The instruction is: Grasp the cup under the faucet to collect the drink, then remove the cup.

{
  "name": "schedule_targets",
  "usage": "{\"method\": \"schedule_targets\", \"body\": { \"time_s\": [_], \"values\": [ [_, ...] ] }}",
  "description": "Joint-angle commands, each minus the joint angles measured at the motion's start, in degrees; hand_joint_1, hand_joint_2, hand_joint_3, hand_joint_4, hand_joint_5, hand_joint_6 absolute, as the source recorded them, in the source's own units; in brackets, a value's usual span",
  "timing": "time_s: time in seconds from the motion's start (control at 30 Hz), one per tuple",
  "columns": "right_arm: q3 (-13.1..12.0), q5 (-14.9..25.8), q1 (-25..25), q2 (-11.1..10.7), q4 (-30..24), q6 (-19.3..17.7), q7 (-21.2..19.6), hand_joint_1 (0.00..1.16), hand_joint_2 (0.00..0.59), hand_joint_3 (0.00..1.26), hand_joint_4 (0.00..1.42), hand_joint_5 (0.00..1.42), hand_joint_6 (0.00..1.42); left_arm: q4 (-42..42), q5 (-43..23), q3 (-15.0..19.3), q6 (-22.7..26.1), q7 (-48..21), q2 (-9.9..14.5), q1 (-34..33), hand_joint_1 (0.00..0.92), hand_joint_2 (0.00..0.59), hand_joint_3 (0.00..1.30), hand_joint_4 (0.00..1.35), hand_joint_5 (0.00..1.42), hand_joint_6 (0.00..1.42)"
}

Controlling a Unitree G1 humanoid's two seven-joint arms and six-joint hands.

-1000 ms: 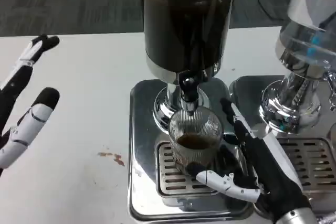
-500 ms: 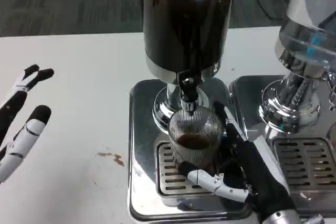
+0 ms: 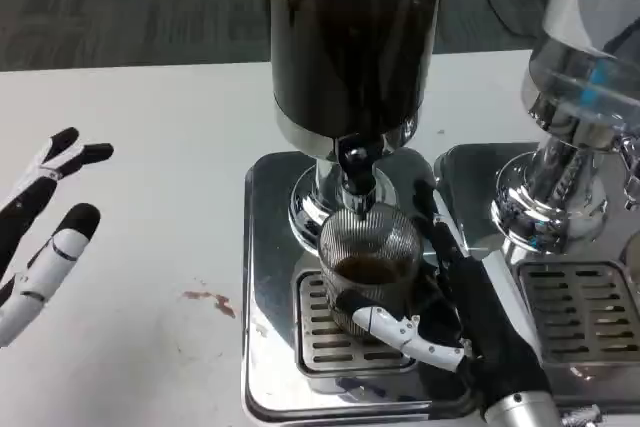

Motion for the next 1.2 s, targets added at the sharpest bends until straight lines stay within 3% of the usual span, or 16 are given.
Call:
{"method": "schedule_targets", "body": {
  "time_s": [0.03, 0.53, 1.2],
  "values": [
    [0.70, 0.56, 0.08, 0.73, 1.43, -1.12, 0.07, 0.81, 0.121, 0.00, 0.05, 0.10, 0.31, -0.69, -0.15, 0.29, 0.66, 0.18, 1.36, 0.90, 0.000, 0.246, 0.24, 0.00, 0.10, 0.00],
    [1.69, 0.37, -1.59, 1.83, 3.90, -0.80, 0.27, 0.81, 0.121, 0.00, 0.14, 0.19, 0.40, -2.15, -1.27, 0.46, 1.52, -0.13, 3.04, 1.93, 0.000, 0.251, 0.26, 0.00, 0.11, 0.00],
    [1.24, -0.15, -1.98, 3.54, 6.69, -2.48, -3.05, 0.89, 0.128, 0.21, 0.30, 0.39, 0.57, -4.08, -1.08, 1.36, 2.50, 0.40, 2.66, 3.82, 0.000, 0.256, 0.31, 0.00, 0.12, 0.00]
  ]
}}
